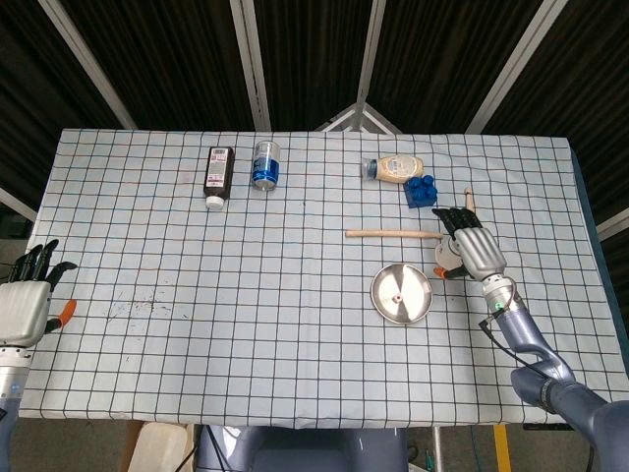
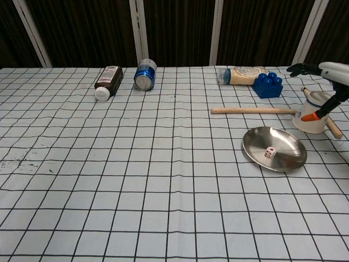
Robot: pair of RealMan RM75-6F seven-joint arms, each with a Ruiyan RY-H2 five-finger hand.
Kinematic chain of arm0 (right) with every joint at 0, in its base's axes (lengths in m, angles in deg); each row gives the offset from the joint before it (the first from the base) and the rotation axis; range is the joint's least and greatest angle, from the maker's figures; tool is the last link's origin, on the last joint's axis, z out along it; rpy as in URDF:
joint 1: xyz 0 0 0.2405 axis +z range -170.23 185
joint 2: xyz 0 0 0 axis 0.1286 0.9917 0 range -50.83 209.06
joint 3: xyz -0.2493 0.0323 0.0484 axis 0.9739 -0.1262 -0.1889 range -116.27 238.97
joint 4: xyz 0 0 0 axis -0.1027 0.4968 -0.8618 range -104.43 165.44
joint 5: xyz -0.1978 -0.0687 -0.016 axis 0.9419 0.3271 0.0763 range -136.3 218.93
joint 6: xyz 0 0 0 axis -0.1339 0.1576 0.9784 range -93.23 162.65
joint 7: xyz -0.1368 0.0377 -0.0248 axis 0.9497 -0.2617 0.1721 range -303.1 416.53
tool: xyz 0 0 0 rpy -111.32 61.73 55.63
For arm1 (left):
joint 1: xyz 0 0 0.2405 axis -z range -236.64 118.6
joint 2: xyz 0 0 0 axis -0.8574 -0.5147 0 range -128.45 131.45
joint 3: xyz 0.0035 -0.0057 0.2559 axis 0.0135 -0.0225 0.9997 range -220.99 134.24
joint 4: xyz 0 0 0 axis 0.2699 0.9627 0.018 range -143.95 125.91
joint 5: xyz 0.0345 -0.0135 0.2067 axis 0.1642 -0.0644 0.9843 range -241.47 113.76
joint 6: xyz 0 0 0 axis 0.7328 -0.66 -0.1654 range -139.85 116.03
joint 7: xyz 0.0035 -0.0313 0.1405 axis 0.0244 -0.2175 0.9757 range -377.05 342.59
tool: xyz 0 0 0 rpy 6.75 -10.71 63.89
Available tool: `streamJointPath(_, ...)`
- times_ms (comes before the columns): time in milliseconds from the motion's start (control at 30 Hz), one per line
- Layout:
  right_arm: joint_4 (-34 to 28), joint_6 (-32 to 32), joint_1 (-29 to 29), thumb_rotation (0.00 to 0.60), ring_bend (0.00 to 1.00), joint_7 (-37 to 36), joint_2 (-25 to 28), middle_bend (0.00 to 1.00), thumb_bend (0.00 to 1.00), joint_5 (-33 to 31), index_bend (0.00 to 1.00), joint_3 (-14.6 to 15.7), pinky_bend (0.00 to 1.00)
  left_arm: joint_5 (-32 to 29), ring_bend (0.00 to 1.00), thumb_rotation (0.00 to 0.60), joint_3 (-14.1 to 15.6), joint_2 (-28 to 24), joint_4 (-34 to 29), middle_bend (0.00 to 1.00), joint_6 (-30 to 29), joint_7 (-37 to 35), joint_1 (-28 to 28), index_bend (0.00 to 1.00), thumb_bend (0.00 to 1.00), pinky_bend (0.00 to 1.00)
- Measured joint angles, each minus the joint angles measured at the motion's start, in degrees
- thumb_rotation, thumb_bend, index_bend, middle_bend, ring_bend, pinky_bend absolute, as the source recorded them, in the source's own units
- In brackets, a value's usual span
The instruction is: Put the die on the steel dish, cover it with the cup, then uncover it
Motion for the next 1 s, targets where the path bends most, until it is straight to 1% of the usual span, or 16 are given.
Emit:
streamJointPath(67,-3.48,-2.36,-0.82,0.600,0.06,2.07,1.74,0.12,0.04,-0.32,0.09,-0.67,0.00,0.34,0.00,0.600,0.11,-0.31,-0.11,0.00,-0.17,-0.67,-0.13,0.27,0.47,0.10)
streamJointPath(133,-7.10,-4.18,-1.71,0.600,0.07,4.17,3.63,0.17,0.04,-0.66,0.14,-1.17,0.00,0.73,0.00,0.600,0.21,-0.62,-0.29,0.00,-0.42,-1.33,-0.27,0.27,0.47,0.10)
streamJointPath(200,-10.51,-5.54,-2.55,0.600,0.08,6.23,5.35,0.21,0.04,-0.80,0.16,-1.35,0.00,1.19,0.00,0.600,0.33,-1.02,-0.55,0.00,-0.77,-2.15,-0.46,0.27,0.47,0.10)
streamJointPath(267,-14.95,-7.15,-3.67,0.600,0.08,8.93,7.33,0.23,0.04,-0.83,0.18,-1.31,0.00,1.74,0.00,0.600,0.53,-1.49,-0.86,0.00,-1.00,-3.07,-0.64,0.27,0.47,0.10)
streamJointPath(400,-24.24,-9.84,-6.14,0.600,0.11,14.81,10.99,0.24,0.04,-0.96,0.25,-0.70,0.00,2.75,0.00,0.600,1.04,-2.31,-1.29,0.00,-1.08,-4.25,-0.82,0.27,0.47,0.10)
streamJointPath(533,-33.90,-13.18,-9.82,0.600,0.18,22.68,14.65,0.29,0.04,-1.23,0.37,0.95,0.00,3.07,0.00,0.600,1.10,-2.75,-1.43,0.00,-1.16,-5.33,-0.89,0.27,0.47,0.10)
streamJointPath(600,-36.84,-15.31,-11.85,0.600,0.18,25.91,15.92,0.29,0.04,-1.25,0.37,1.97,0.00,3.15,0.00,0.600,1.07,-2.92,-1.45,0.00,-1.15,-5.90,-0.89,0.27,0.47,0.10)
streamJointPath(767,-42.71,-24.49,-19.23,0.600,0.18,33.18,18.00,0.29,0.04,-1.01,0.37,5.34,0.00,3.95,0.00,0.600,1.34,-3.61,-1.65,0.00,-1.08,-7.53,-0.95,0.27,0.47,0.10)
streamJointPath(900,-44.95,-32.61,-25.71,0.600,0.18,35.97,18.44,0.29,0.04,-0.50,0.37,7.75,0.00,4.63,0.00,0.600,1.61,-4.12,-2.00,0.00,-1.86,-8.26,-1.34,0.27,0.47,0.10)
streamJointPath(967,-44.99,-36.00,-28.94,0.600,0.18,36.57,18.50,0.27,0.04,-0.16,0.34,8.95,0.00,5.06,0.00,0.600,1.75,-4.42,-2.24,0.00,-2.53,-8.62,-1.66,0.27,0.47,0.10)
streamJointPath(1000,-44.77,-37.11,-30.33,0.600,0.18,37.06,18.67,0.26,0.04,-0.05,0.31,9.58,0.00,5.31,0.00,0.600,1.82,-4.56,-2.31,0.00,-2.86,-8.78,-1.81,0.27,0.47,0.10)
